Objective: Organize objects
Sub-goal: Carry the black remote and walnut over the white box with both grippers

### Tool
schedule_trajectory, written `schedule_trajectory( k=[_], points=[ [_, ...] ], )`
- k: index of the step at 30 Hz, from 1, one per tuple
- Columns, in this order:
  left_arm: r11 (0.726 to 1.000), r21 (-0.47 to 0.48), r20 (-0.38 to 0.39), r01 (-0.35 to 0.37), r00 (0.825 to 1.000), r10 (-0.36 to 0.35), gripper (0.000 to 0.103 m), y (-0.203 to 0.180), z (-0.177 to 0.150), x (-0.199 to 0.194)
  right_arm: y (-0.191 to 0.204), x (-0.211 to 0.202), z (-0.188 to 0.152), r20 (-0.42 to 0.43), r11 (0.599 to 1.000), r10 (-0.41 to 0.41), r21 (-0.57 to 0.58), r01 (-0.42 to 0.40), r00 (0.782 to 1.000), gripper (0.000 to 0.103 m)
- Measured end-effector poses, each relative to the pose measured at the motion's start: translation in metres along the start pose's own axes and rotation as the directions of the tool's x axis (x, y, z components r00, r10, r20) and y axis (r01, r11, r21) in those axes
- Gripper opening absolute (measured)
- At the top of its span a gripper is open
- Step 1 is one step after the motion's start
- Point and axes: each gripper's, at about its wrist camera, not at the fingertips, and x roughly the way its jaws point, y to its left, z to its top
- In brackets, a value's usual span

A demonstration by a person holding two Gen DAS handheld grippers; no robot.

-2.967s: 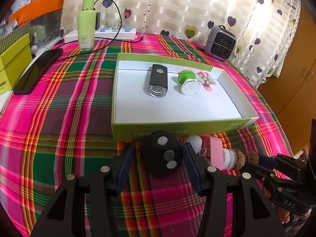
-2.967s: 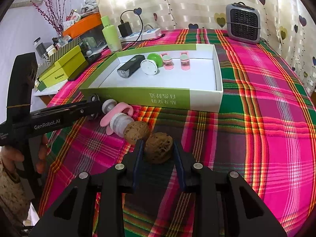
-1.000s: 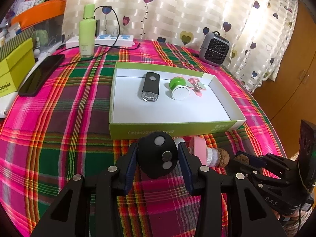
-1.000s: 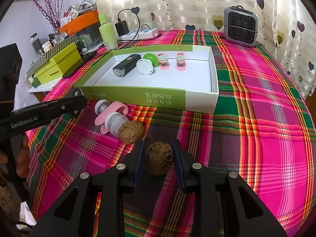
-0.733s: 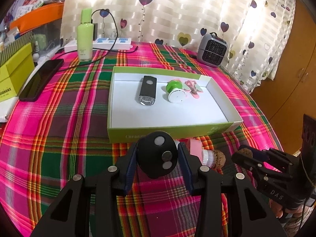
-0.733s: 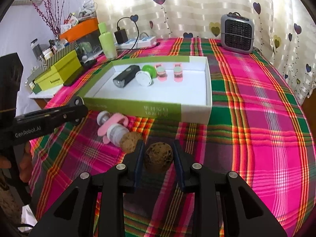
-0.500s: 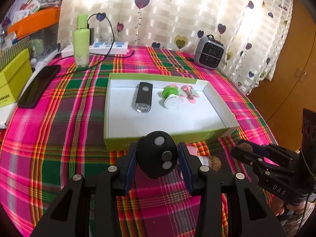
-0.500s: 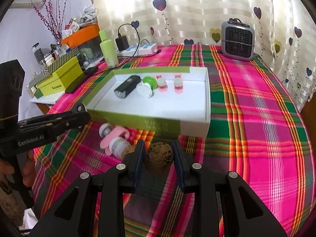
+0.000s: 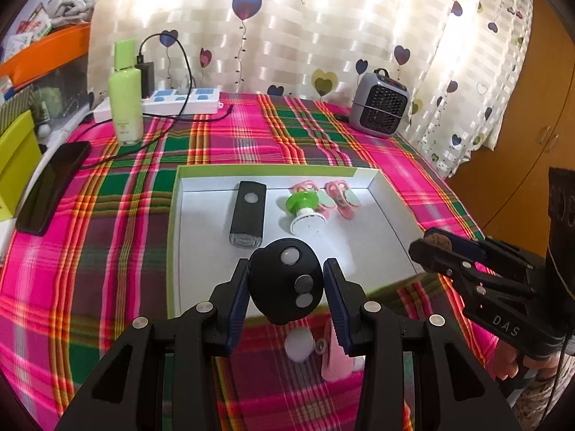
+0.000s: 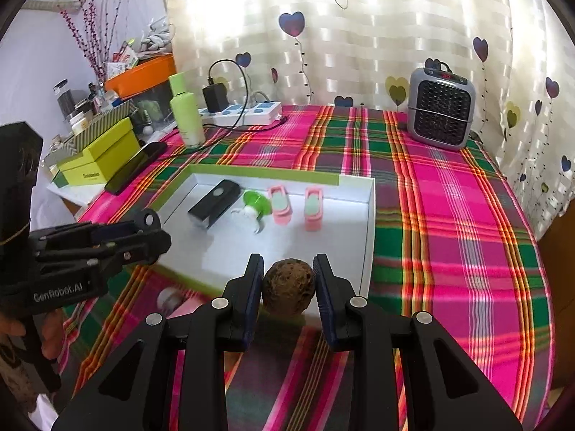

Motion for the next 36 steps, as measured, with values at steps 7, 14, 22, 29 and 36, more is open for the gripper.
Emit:
schedule_trajectory(
  k=[7, 14, 22, 29, 36],
  points=[
    [1.0, -0.007, -0.019, 0.005, 1.0, -0.005, 0.039, 0.0, 0.012, 0.022, -0.011, 0.025, 0.018, -0.014, 1.0, -0.02, -0.005, 0.02, 1.0, 0.03],
    [1.0, 0.002, -0.036, -0.006, 0.999, 0.006, 0.039, 0.0, 0.021, 0.04, -0.021, 0.047, 0.029, -0.025, 1.0, -0.028, -0.001, 0.028, 0.999, 0.03],
    [1.0, 0.004, -0.06, -0.006, 0.998, 0.007, 0.039, 0.001, 0.024, 0.054, -0.028, 0.068, 0.032, -0.063, 0.999, -0.033, 0.0, 0.033, 0.997, 0.03],
    [1.0, 0.018, -0.062, -0.009, 0.998, 0.01, 0.039, -0.002, 0.027, 0.06, -0.028, 0.072, 0.034, -0.064, 0.999, -0.04, -0.01, 0.039, 0.997, 0.03],
    [0.999, 0.027, -0.06, -0.022, 0.998, 0.023, 0.039, -0.003, 0.028, 0.062, -0.021, 0.072, 0.033, -0.064, 0.998, -0.037, -0.049, 0.033, 0.997, 0.03]
  ],
)
